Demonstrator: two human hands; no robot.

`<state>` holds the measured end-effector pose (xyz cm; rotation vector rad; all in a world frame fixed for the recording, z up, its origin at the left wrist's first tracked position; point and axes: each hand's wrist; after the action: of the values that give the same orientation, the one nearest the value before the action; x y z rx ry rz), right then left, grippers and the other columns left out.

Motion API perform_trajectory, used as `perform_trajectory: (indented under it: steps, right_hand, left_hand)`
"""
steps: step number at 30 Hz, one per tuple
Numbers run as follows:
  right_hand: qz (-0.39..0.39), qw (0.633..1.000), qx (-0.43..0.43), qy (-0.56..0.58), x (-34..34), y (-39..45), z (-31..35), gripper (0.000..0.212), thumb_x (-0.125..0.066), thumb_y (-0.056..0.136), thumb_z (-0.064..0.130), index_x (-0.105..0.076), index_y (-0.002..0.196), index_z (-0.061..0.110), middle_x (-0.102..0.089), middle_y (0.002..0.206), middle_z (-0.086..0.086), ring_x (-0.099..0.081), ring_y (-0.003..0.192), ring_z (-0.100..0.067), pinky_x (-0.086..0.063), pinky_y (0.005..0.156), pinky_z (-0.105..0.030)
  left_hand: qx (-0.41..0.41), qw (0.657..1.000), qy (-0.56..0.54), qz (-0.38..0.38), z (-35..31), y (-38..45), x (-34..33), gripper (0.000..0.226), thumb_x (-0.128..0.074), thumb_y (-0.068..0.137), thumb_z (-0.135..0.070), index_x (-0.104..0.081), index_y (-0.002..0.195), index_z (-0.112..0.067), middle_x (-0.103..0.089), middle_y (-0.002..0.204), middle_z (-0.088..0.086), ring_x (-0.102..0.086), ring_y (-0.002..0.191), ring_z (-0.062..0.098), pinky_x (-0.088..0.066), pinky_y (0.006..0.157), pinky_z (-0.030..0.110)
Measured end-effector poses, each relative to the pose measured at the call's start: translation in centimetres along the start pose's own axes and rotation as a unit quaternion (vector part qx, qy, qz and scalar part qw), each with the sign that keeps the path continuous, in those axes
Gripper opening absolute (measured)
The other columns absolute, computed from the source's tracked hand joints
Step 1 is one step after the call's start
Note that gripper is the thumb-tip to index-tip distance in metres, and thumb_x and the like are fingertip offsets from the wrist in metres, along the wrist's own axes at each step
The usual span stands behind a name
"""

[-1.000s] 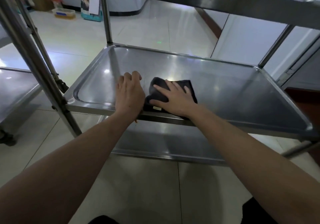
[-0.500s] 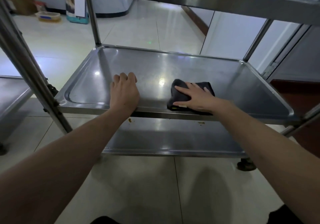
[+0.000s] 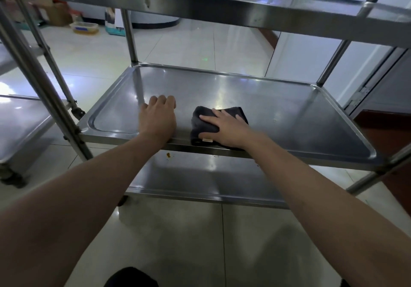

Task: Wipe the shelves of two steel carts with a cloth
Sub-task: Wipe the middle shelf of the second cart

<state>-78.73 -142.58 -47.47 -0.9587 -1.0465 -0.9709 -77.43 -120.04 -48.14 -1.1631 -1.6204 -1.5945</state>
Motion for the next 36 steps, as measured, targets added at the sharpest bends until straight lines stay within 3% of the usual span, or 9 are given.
perform_trajectory:
  steps: [8,11,15,17,22,26,30,36]
  right_hand:
    - [0.012,1.000,-0.013,0.008,1.9,-4.5,-7.2,0.073,-0.050,0.093,0.078,-0.027,0.159,0.056,-0.008,0.176,0.009,-0.007,0.161,-0.018,-0.007,0.126,-0.051]
    - [0.011,1.000,-0.023,0.010,2.3,-6.0,-10.5,0.073,-0.051,0.092,0.079,-0.029,0.157,0.058,-0.010,0.175,0.012,-0.009,0.161,-0.015,-0.008,0.127,-0.049]
    - [-0.019,0.999,-0.018,-0.033,2.4,-7.6,-14.6,0.079,-0.040,0.083,0.091,-0.030,0.155,0.060,-0.022,0.171,0.014,-0.022,0.157,-0.017,-0.023,0.125,-0.049]
    - [-0.028,0.998,-0.007,-0.050,1.9,-7.6,-15.3,0.075,-0.036,0.086,0.090,-0.029,0.155,0.060,-0.022,0.170,0.011,-0.019,0.157,-0.019,-0.018,0.125,-0.052]
    - [-0.011,0.999,0.010,-0.041,0.2,-4.9,-13.4,0.076,-0.027,0.093,0.086,-0.014,0.161,0.055,0.004,0.176,0.010,0.007,0.161,-0.018,0.005,0.127,-0.060]
    - [-0.018,0.999,0.007,-0.045,1.5,0.4,-12.9,0.078,-0.026,0.093,0.088,-0.012,0.162,0.055,0.002,0.176,0.006,0.006,0.162,-0.023,0.008,0.125,-0.063]
    - [-0.028,0.997,-0.065,-0.015,3.5,3.8,-16.8,0.086,-0.027,0.086,0.093,-0.017,0.161,0.053,-0.004,0.176,0.005,0.003,0.162,-0.025,0.008,0.123,-0.066]
    - [-0.020,0.990,-0.138,0.000,3.8,-1.5,-22.2,0.082,-0.027,0.086,0.093,-0.016,0.159,0.058,-0.002,0.176,0.005,0.001,0.162,-0.022,0.005,0.125,-0.064]
  left_hand:
    - [0.007,0.997,-0.068,0.029,-9.5,0.6,-1.2,0.023,-0.047,0.095,-0.016,-0.053,0.117,-0.019,-0.057,0.116,0.007,-0.053,0.105,0.026,-0.049,0.087,0.041]
    - [-0.005,0.997,-0.080,0.016,-13.4,1.0,-2.9,0.022,-0.048,0.094,-0.014,-0.053,0.115,-0.017,-0.057,0.115,0.009,-0.053,0.105,0.028,-0.045,0.084,0.039]
    - [0.028,0.999,-0.047,-0.001,-15.6,1.1,-4.8,0.021,-0.052,0.090,-0.017,-0.054,0.112,-0.015,-0.056,0.107,0.011,-0.052,0.097,0.030,-0.043,0.078,0.040]
    - [0.035,0.999,-0.027,-0.014,-15.8,0.9,-5.4,0.021,-0.050,0.091,-0.019,-0.054,0.110,-0.013,-0.054,0.104,0.012,-0.052,0.092,0.030,-0.044,0.076,0.041]
    - [0.051,0.998,-0.030,-0.022,-15.7,0.7,-5.7,0.021,-0.043,0.095,-0.021,-0.051,0.113,-0.013,-0.053,0.106,0.012,-0.050,0.093,0.028,-0.044,0.078,0.040]
    - [0.049,0.998,-0.031,0.000,-15.7,0.7,-5.6,0.021,-0.041,0.097,-0.024,-0.048,0.113,-0.014,-0.051,0.111,0.012,-0.049,0.098,0.028,-0.044,0.084,0.042]
    - [0.054,0.998,-0.039,-0.013,-15.3,0.8,-5.8,0.018,-0.043,0.095,-0.020,-0.050,0.110,-0.013,-0.053,0.108,0.013,-0.048,0.096,0.029,-0.041,0.080,0.042]
    - [0.060,0.998,-0.033,0.000,-15.5,1.2,-6.1,0.018,-0.042,0.096,-0.023,-0.050,0.109,-0.014,-0.053,0.106,0.012,-0.048,0.094,0.028,-0.036,0.078,0.041]
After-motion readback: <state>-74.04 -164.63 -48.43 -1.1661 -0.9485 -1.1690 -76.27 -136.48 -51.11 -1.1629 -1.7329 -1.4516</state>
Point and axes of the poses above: each hand's wrist, its own y-axis towards the middle knuckle, its own x-axis out of the back of the hand, z = x × y
